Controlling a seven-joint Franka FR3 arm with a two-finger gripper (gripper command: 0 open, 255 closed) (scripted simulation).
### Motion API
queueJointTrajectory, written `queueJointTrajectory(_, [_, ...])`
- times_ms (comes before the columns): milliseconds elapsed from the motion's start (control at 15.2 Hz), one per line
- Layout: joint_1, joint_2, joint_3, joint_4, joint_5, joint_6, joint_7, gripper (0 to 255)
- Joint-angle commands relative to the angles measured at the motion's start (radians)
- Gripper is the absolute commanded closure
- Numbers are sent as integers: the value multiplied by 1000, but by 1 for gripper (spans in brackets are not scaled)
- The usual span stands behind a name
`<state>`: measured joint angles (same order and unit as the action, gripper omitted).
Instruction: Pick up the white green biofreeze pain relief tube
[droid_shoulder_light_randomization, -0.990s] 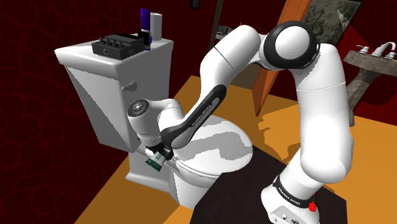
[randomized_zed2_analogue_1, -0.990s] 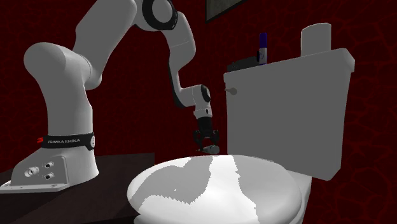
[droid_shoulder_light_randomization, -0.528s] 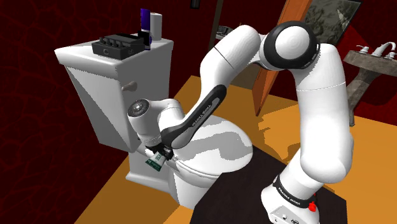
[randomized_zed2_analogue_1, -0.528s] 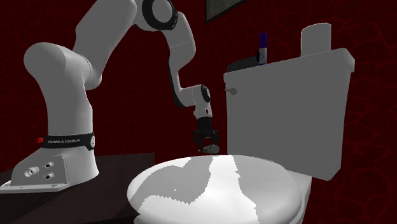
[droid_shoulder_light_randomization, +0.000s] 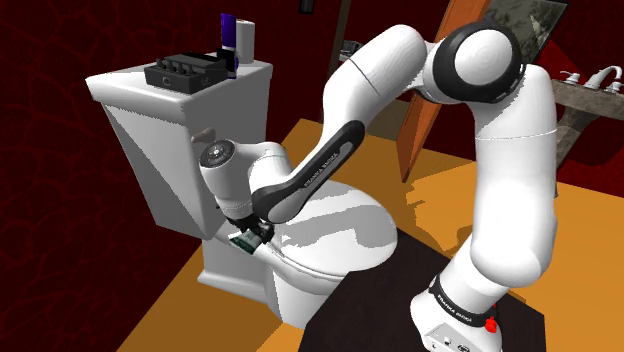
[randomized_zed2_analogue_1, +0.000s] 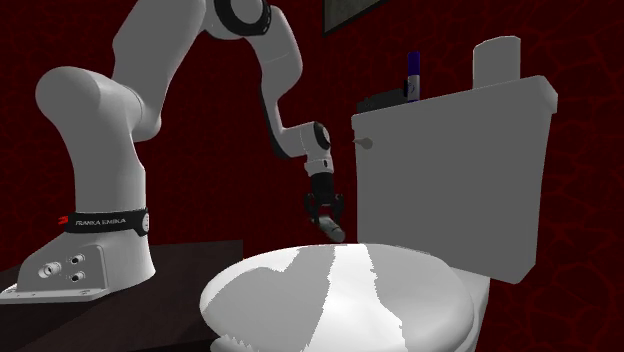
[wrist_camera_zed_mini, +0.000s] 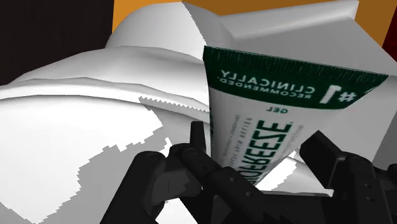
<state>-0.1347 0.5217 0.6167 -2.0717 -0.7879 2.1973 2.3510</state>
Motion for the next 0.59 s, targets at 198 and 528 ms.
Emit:
queueJointTrajectory(198, [-23, -58, 33, -7, 52, -33, -40, 255])
queueJointTrajectory(528, [-36, -93, 51, -9, 84, -53, -66, 255])
